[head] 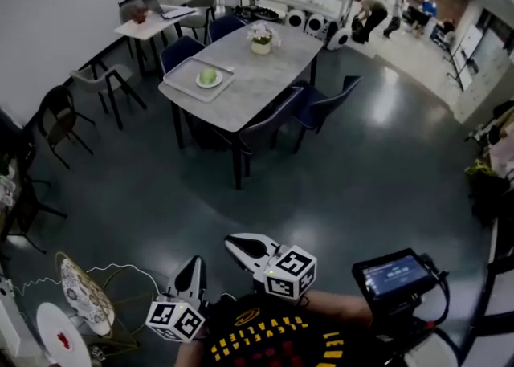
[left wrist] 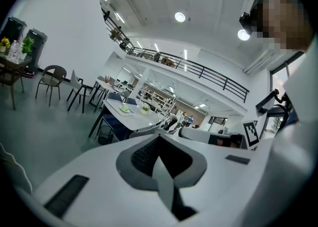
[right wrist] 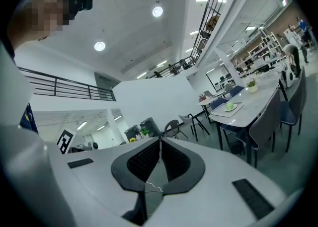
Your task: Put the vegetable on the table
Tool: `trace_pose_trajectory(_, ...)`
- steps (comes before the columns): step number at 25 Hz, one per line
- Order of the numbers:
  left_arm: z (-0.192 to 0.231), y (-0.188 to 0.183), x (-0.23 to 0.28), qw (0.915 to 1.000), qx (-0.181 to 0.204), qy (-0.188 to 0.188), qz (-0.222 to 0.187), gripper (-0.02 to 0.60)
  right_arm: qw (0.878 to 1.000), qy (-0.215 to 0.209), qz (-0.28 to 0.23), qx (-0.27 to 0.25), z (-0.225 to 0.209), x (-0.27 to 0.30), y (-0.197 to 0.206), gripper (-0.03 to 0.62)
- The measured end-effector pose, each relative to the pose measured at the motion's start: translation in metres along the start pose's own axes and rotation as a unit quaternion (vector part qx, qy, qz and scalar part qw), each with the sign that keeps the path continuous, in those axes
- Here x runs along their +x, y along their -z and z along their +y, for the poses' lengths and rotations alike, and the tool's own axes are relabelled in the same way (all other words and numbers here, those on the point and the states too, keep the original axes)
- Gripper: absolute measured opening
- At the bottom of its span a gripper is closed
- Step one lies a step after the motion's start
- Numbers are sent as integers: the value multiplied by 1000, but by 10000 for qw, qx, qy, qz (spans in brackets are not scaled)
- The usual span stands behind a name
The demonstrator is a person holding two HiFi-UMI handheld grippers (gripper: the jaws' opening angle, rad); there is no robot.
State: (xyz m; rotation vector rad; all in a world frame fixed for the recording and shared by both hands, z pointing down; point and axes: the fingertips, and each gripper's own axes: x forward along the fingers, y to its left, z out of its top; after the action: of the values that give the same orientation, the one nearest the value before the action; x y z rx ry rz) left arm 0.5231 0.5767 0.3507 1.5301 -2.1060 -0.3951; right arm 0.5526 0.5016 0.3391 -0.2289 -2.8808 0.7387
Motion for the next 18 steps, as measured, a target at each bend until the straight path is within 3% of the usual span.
trace_pose_trajectory(7, 20, -3, 11, 9992, -260, -294, -51, 0, 9995, 77, 124, 267, -29, 9, 3, 5)
trace_pose_trajectory(11, 34, -4, 26, 9992, -305, -245, -46, 0, 9990, 37, 268, 345, -41, 26, 7, 5)
trace_pose_trajectory(18, 103, -57, 72, 9989, -460, -14, -51, 0, 9989, 176, 333, 272, -66, 118, -21, 5)
